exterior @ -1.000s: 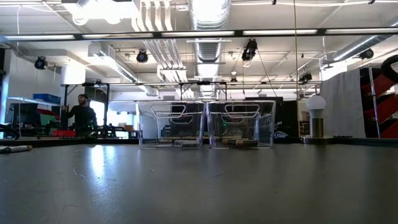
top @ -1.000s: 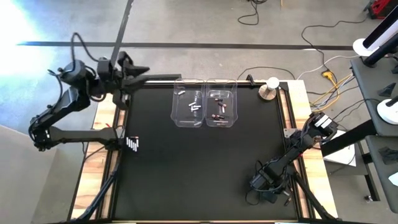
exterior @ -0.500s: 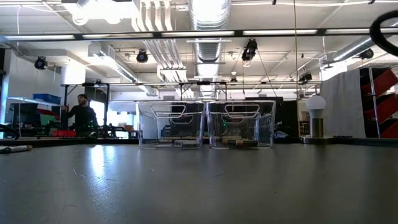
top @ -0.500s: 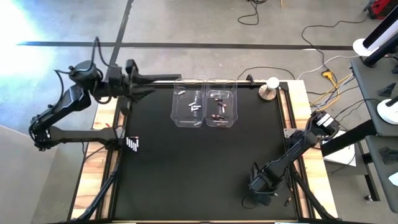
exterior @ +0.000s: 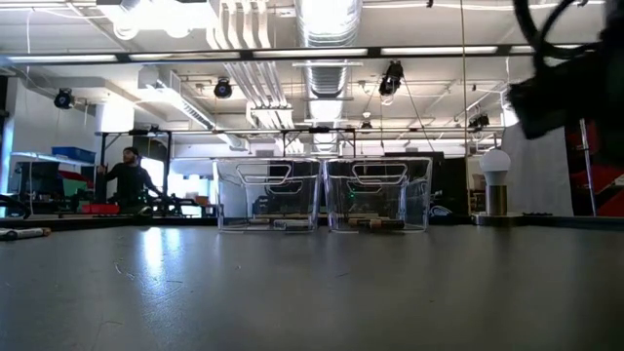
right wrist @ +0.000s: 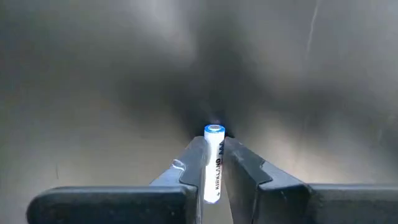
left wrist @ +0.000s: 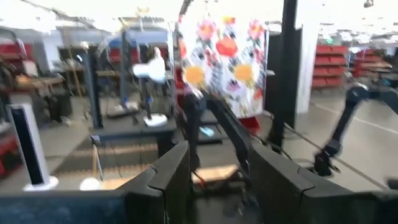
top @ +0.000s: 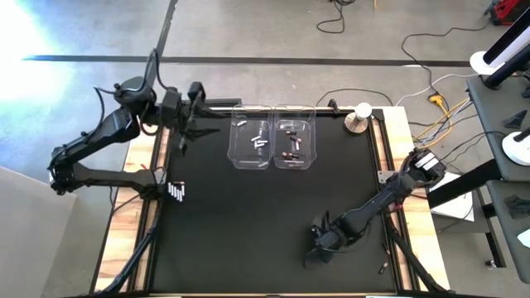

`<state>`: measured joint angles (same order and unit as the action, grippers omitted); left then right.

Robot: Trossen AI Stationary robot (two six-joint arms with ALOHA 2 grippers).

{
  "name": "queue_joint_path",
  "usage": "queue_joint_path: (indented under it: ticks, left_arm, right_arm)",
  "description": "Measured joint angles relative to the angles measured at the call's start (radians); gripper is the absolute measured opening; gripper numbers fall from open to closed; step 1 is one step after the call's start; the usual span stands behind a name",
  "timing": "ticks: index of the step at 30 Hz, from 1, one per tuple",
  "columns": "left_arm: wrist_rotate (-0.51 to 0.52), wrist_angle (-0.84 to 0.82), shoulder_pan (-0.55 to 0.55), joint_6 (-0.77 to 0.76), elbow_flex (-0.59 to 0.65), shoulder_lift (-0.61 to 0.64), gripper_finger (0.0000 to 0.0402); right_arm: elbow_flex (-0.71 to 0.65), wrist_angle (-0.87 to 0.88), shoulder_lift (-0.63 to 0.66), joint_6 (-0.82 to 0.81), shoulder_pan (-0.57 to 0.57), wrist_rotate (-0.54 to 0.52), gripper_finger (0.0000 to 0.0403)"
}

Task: Sort batteries
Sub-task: Put the white battery into the left transparent bin

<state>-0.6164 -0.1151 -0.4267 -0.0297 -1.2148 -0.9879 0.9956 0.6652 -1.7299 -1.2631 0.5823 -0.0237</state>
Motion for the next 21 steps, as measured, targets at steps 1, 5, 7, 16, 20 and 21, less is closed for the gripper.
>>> queue_joint_path:
  ticks: [1, 5, 7, 16, 20, 21]
  left_arm:
    - [0.004, 0.026, -0.001, -0.002, 0.000, -0.001, 0.0143]
    - [0.005, 0.081, -0.001, 0.005, -0.001, 0.013, 0.0143]
    - [0.005, 0.074, -0.001, 0.026, -0.001, 0.030, 0.0143]
    - [0.005, -0.097, -0.001, 0.117, -0.001, 0.147, 0.0143]
    - [0.005, -0.202, -0.001, 0.118, -0.001, 0.188, 0.0143]
    - [0.005, -0.227, -0.001, 0.116, -0.002, 0.194, 0.0143]
  right_arm:
    - [0.011, 0.002, -0.001, 0.009, -0.011, -0.029, 0.0038]
    - [0.062, 0.007, -0.006, 0.065, -0.068, -0.165, 0.0038]
    - [0.097, 0.034, -0.006, 0.101, -0.105, -0.203, 0.0038]
    - [0.363, 0.071, -0.004, 0.607, -0.360, -0.223, 0.0038]
    - [0.490, 0.086, -0.002, 0.896, -0.471, -0.201, 0.0038]
    - [0.518, 0.085, -0.003, 0.966, -0.501, -0.187, 0.0038]
